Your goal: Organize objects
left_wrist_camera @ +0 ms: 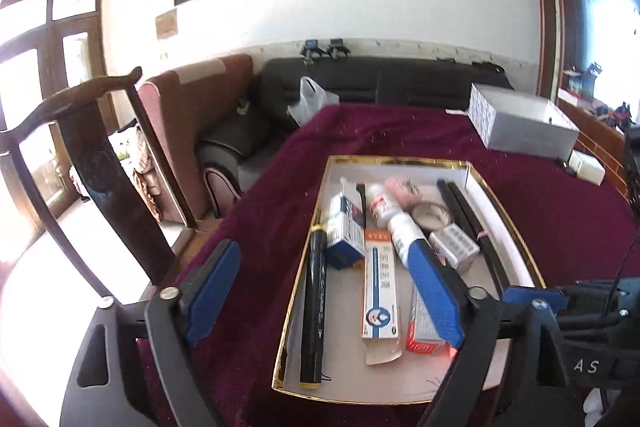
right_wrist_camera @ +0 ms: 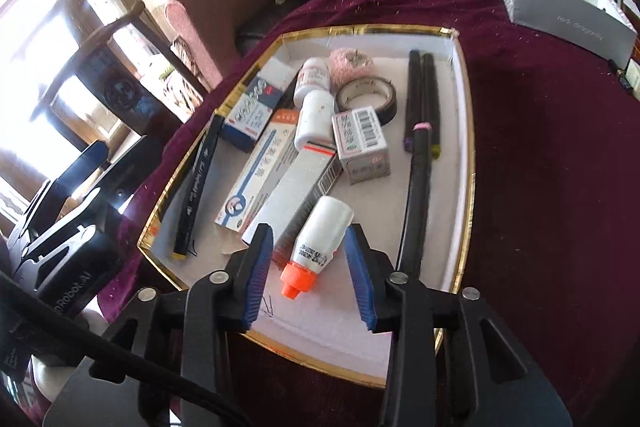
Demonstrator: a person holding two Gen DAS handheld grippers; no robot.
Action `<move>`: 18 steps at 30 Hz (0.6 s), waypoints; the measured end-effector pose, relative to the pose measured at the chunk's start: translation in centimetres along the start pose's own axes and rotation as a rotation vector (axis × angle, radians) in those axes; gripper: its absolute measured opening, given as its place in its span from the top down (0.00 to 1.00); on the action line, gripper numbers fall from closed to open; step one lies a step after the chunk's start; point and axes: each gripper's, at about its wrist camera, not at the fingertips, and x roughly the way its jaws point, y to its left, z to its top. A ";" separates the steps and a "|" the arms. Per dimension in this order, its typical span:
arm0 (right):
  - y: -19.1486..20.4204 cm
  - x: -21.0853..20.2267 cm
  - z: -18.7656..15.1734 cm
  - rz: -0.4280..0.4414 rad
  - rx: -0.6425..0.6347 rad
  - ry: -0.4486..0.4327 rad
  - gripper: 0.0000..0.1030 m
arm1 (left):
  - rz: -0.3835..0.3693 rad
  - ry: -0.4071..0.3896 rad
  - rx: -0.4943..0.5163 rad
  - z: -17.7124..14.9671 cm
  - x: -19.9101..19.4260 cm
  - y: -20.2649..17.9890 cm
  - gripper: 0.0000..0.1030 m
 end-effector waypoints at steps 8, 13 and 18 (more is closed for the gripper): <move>0.0 -3.6 -0.7 -0.061 -0.002 -0.129 0.43 | -0.037 0.037 -0.076 0.8 -1.5 -0.3 0.11; -0.4 -4.5 -1.3 -0.089 0.000 -0.154 0.43 | -0.113 0.102 -0.124 0.1 -1.6 -0.5 0.11; -0.7 -5.4 -1.7 -0.134 -0.021 -0.183 0.42 | -0.004 0.081 -0.102 0.1 -2.5 -1.2 0.11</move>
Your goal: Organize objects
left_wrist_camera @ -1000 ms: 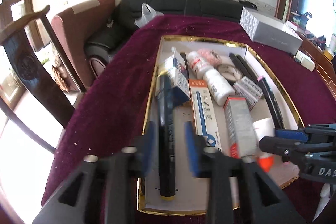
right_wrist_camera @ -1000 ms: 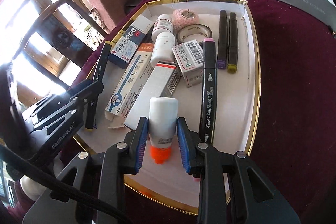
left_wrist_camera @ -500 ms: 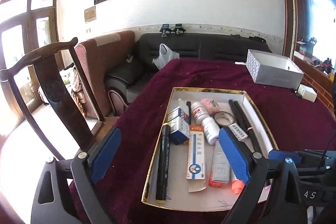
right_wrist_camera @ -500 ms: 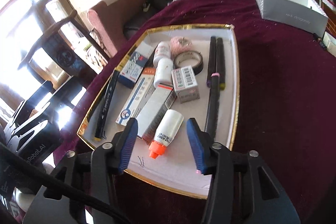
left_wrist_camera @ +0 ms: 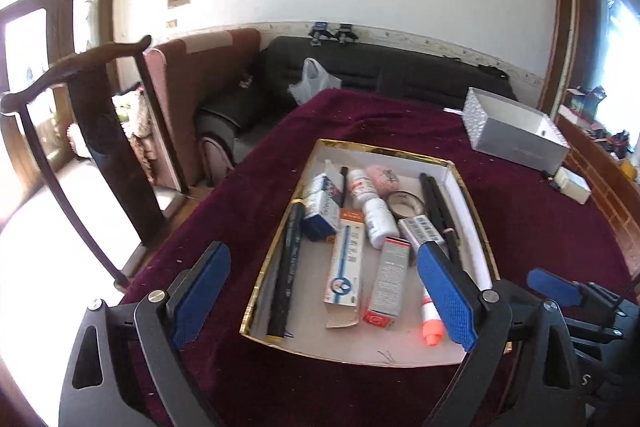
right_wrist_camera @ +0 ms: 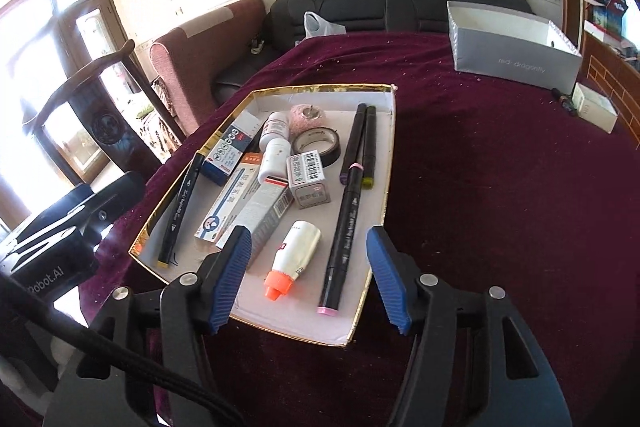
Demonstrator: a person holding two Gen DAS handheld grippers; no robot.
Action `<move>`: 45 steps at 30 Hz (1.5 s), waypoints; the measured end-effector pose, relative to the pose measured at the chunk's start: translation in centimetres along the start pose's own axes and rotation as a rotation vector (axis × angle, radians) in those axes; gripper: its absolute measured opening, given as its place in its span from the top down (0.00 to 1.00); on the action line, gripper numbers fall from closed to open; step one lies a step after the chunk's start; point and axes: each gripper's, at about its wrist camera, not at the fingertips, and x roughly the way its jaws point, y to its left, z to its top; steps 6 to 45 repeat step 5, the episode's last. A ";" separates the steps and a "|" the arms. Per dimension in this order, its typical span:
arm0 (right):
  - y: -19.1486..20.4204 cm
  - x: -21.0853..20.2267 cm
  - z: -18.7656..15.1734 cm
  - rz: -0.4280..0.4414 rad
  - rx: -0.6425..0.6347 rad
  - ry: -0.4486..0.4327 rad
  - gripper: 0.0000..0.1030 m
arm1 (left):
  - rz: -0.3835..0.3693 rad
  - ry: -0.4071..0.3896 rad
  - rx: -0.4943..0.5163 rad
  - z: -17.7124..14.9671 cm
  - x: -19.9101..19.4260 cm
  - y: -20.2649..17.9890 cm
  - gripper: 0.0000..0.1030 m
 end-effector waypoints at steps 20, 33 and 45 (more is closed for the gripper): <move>0.2 -0.3 -0.1 -0.030 -0.032 -0.012 0.40 | 0.098 -0.042 0.009 -0.1 -0.7 -0.2 0.11; 0.2 -0.3 -0.1 -0.030 -0.032 -0.012 0.40 | 0.098 -0.042 0.009 -0.1 -0.7 -0.2 0.11; 0.2 -0.3 -0.1 -0.030 -0.032 -0.012 0.40 | 0.098 -0.042 0.009 -0.1 -0.7 -0.2 0.11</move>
